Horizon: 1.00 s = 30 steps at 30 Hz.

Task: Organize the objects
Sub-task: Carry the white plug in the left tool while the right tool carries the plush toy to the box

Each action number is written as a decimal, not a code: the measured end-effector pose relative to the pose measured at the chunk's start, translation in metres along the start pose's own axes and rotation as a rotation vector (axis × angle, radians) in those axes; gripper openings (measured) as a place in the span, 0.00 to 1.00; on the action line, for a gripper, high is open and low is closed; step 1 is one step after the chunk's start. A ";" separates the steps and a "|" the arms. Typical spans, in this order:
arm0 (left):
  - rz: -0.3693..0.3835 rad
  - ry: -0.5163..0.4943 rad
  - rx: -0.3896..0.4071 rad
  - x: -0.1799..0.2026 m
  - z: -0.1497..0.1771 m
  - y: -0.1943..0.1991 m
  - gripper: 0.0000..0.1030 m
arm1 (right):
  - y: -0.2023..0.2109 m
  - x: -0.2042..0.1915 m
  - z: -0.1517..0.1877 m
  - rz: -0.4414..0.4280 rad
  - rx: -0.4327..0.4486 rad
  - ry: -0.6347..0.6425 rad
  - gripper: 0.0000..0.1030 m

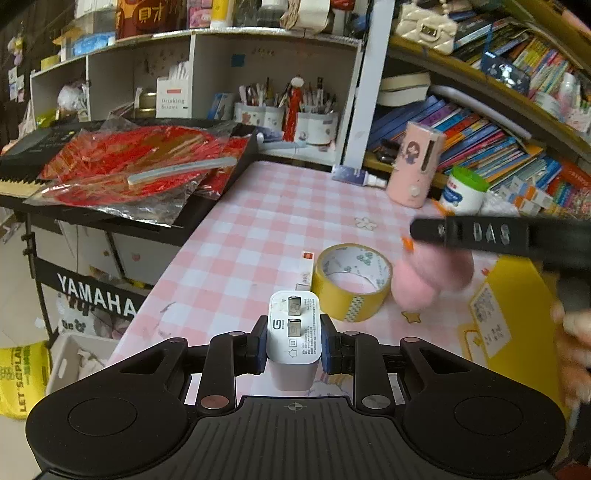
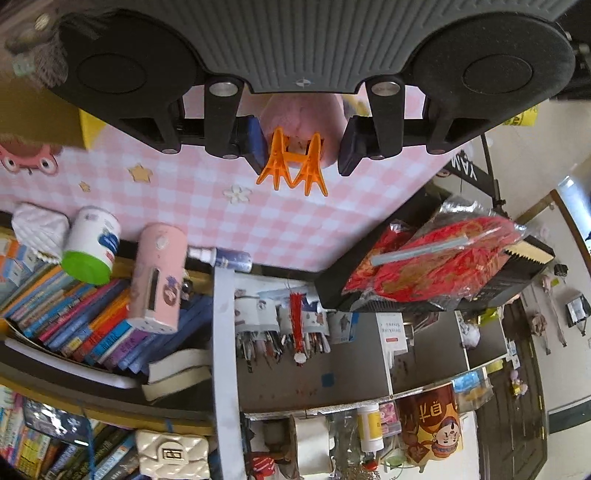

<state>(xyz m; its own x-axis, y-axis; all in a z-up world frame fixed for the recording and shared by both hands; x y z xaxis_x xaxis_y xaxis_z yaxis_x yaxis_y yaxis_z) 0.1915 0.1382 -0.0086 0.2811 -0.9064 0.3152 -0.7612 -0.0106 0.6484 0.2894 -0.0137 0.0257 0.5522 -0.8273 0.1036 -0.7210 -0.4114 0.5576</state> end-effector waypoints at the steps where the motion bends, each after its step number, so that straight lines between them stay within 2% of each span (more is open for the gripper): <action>1: 0.004 -0.001 0.003 -0.001 0.002 0.004 0.24 | 0.005 -0.002 0.004 -0.002 -0.008 -0.004 0.38; 12: 0.051 -0.021 0.015 -0.011 0.027 0.044 0.24 | 0.053 -0.031 0.050 0.032 -0.079 -0.016 0.38; 30: 0.110 -0.084 -0.016 -0.035 0.091 0.121 0.24 | 0.138 -0.091 0.110 0.084 -0.107 -0.081 0.38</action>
<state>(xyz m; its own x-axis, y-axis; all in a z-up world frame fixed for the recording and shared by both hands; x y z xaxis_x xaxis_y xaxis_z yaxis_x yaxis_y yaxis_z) 0.0363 0.1301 -0.0043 0.1460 -0.9337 0.3268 -0.7751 0.0973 0.6244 0.0938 -0.0372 0.0021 0.4527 -0.8872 0.0893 -0.7124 -0.2995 0.6347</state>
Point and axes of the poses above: each gripper's, at about its wrist camera, not at the fingertips, and y roughly against the way its jaws point, x to its right, z to its underside, the point moved 1 cm from there along -y, roughly the way its jaws point, and after that the axes turned 15 degrees about y, right-handed, at the moved point
